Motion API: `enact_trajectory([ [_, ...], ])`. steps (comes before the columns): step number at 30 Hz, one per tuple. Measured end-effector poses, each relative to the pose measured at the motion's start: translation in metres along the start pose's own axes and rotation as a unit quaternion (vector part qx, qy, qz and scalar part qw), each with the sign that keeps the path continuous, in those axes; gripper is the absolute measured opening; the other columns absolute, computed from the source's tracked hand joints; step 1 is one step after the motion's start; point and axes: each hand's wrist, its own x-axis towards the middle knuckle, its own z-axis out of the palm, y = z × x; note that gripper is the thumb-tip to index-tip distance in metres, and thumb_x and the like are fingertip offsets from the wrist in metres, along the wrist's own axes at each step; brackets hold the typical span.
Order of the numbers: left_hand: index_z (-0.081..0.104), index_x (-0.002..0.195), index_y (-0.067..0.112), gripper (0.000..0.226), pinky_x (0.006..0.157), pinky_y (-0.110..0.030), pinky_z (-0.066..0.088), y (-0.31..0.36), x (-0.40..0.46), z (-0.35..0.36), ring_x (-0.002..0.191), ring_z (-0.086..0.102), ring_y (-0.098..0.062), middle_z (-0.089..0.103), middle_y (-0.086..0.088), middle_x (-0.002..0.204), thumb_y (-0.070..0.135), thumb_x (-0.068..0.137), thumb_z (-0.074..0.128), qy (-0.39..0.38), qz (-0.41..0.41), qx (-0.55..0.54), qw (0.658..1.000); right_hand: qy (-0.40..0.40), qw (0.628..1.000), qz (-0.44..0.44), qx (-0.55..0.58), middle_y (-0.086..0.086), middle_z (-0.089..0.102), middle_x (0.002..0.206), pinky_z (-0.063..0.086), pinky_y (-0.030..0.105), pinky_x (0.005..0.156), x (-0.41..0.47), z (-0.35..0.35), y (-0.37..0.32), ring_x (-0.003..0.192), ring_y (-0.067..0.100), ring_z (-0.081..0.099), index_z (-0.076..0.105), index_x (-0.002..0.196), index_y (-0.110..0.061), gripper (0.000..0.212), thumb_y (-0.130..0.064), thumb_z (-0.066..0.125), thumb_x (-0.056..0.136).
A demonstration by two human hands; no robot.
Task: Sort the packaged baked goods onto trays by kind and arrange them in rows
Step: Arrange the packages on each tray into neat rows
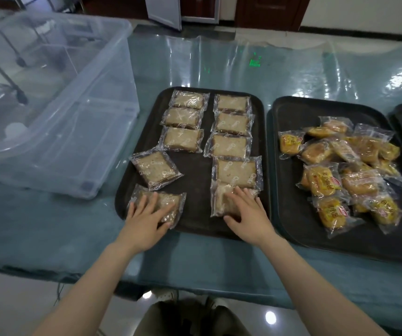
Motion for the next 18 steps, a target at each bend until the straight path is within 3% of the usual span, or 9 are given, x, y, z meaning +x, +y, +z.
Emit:
enact_trajectory([
  [2,-0.001,0.143,0.052,0.059,0.116,-0.048,-0.007,-0.013,0.001,-0.003,0.144,-0.015,-0.027,-0.014,-0.001,0.158,0.052,0.096,0.035,-0.004,0.0,-0.006,1.0,-0.007,1.0,-0.011,-0.015,-0.009,0.013,0.159,-0.002,0.038,0.118,0.0,0.005,-0.007,0.147,0.013,0.001,0.038,0.143,-0.036,0.059,-0.055,0.051,0.089],
  [4,-0.005,0.142,0.053,0.064,0.116,-0.046,-0.007,-0.018,0.001,-0.005,0.144,-0.014,-0.025,-0.017,0.002,0.155,0.056,0.093,0.037,-0.016,0.021,-0.022,0.999,0.035,0.999,0.01,-0.002,-0.007,0.03,0.153,0.004,0.038,0.118,0.001,0.007,-0.015,0.145,0.017,0.014,0.056,0.13,-0.034,0.046,-0.054,0.052,0.089],
  [5,-0.003,0.143,0.051,0.066,0.117,-0.046,-0.004,-0.018,0.001,-0.007,0.145,-0.01,-0.024,-0.012,0.004,0.156,0.056,0.092,0.039,-0.009,0.036,-0.038,0.999,0.066,0.997,0.023,-0.009,-0.005,0.037,0.149,0.008,0.038,0.118,0.002,0.009,-0.018,0.143,0.02,0.02,0.061,0.122,-0.031,0.039,-0.052,0.054,0.089],
  [7,0.019,0.147,0.041,0.062,0.117,-0.045,0.011,-0.019,0.003,-0.013,0.145,0.011,-0.023,0.014,0.002,0.157,0.046,0.093,0.048,0.055,0.061,-0.096,0.992,0.118,0.991,0.037,-0.046,-0.001,0.039,0.147,0.011,0.04,0.118,0.005,0.012,-0.023,0.143,0.022,0.02,0.062,0.118,-0.027,0.038,-0.049,0.06,0.086],
  [9,0.043,0.14,0.027,0.052,0.112,-0.039,0.026,-0.023,0.012,-0.023,0.135,0.033,-0.024,0.038,-0.001,0.147,0.023,0.09,0.056,0.135,0.066,-0.152,0.977,0.135,0.988,0.04,-0.063,-0.001,0.028,0.155,0.004,0.039,0.119,0.013,0.013,-0.027,0.146,0.02,0.009,0.051,0.131,-0.029,0.051,-0.048,0.061,0.085],
  [12,0.046,0.138,0.018,0.058,0.111,-0.032,0.023,-0.034,0.037,-0.039,0.136,0.031,-0.024,0.037,-0.005,0.147,0.003,0.082,0.055,0.157,0.059,-0.155,0.974,0.095,0.991,0.06,-0.073,-0.005,-0.004,0.16,-0.007,0.038,0.115,0.03,0.01,-0.031,0.144,0.015,-0.019,0.019,0.149,-0.036,0.069,-0.051,0.052,0.09],
  [16,0.025,0.147,0.018,0.06,0.117,-0.04,0.013,-0.043,0.072,-0.049,0.146,0.0,-0.024,0.013,-0.006,0.158,0.017,0.092,0.049,0.058,0.03,-0.134,0.989,0.032,0.988,0.125,-0.082,-0.001,-0.017,0.159,-0.007,0.045,0.117,0.045,0.015,-0.032,0.142,0.02,-0.023,0.004,0.152,-0.036,0.071,-0.057,0.039,0.094],
  [18,0.021,0.148,0.018,0.058,0.116,-0.044,0.016,-0.034,0.08,-0.048,0.145,-0.002,-0.031,0.011,-0.009,0.158,0.035,0.096,0.041,0.02,0.028,-0.08,0.996,0.025,0.985,0.151,-0.081,-0.002,-0.014,0.159,-0.006,0.047,0.116,0.048,0.02,-0.034,0.145,0.021,-0.018,0.004,0.152,-0.036,0.07,-0.058,0.037,0.094],
])
